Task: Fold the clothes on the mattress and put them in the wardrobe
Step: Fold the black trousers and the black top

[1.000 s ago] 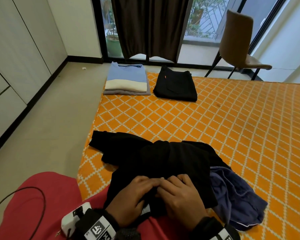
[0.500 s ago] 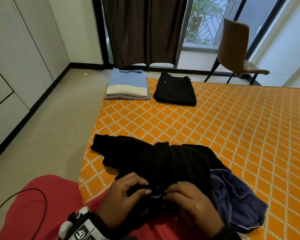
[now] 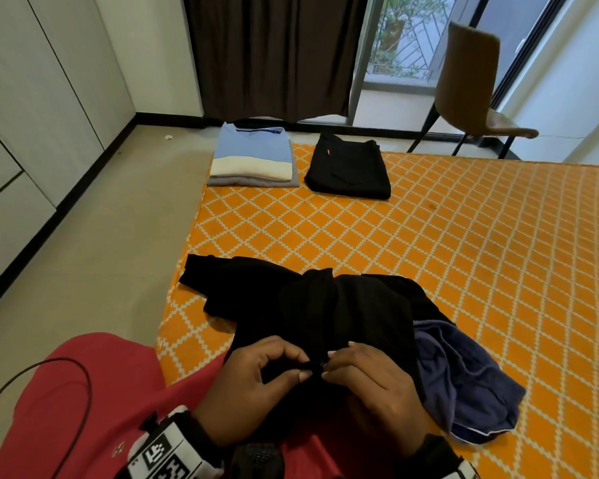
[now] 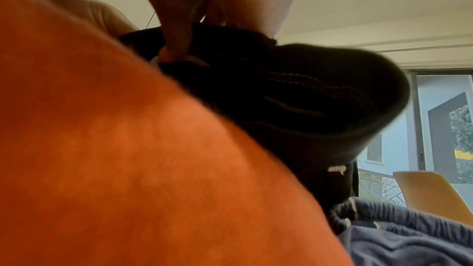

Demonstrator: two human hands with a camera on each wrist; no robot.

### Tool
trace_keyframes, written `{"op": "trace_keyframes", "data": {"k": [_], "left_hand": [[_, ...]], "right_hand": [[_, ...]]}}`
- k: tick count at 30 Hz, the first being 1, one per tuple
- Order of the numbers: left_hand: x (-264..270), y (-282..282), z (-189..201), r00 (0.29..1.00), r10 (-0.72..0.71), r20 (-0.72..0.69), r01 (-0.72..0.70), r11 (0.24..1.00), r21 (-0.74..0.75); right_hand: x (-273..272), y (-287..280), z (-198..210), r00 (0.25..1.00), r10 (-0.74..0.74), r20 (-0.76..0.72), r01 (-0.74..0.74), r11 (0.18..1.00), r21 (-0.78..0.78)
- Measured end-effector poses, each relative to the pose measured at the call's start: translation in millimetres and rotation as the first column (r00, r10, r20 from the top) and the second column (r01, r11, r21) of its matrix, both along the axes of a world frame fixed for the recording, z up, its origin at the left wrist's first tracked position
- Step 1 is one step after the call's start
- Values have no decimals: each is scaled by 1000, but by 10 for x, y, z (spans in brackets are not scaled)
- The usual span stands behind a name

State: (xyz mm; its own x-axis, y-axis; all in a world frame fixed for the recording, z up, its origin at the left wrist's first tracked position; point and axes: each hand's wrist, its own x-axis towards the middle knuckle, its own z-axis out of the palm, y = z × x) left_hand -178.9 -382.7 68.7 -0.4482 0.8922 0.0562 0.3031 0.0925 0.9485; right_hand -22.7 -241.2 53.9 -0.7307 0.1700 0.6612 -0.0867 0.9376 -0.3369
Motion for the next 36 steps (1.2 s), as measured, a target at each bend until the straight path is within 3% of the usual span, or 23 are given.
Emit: {"op": "trace_keyframes", "data": {"k": [7,11,13,15,17,19,21,24,29,32,36], "left_hand": [[45,25,-61,999,43,-24,-44,999,-16],[133,41,-90,949,-42,-311,34,999,-31],[145,60,-106,947,-74,-313,61,997,-51],[109,74,-125,952,-103,-287,90,994,-57],[50,84,-141,951,-153,-268,139,988,-68],[-2,85,-142,939,-209,-272,194,978,-82],[-38,93,-140,922,-263,-285,246,965,-96],[-48,126,-146,907,-285,-310,257,958,-129],[169,161,-249,918,-130,-375,89,988,-124],[368,110,-324,908,38,-417,-77,994,-78],[433,73,-385,894,146,-423,-170,985,-20]], "right_hand": [[32,-21,-241,995,-25,92,11,989,148],[69,-36,-284,997,-15,73,3,986,166],[77,-41,-281,995,-5,98,-3,997,78],[84,-56,-272,989,-26,144,50,984,-169],[83,-73,-318,986,-71,152,113,951,-287],[93,-78,-393,985,-54,162,83,981,-178],[86,-75,-462,992,-23,122,10,995,104],[41,-72,-440,995,-65,81,49,982,181],[0,-86,-397,988,-114,104,106,992,75],[20,-67,-339,981,-118,151,134,986,-102],[65,-51,-247,972,-29,233,76,978,-195]]}}
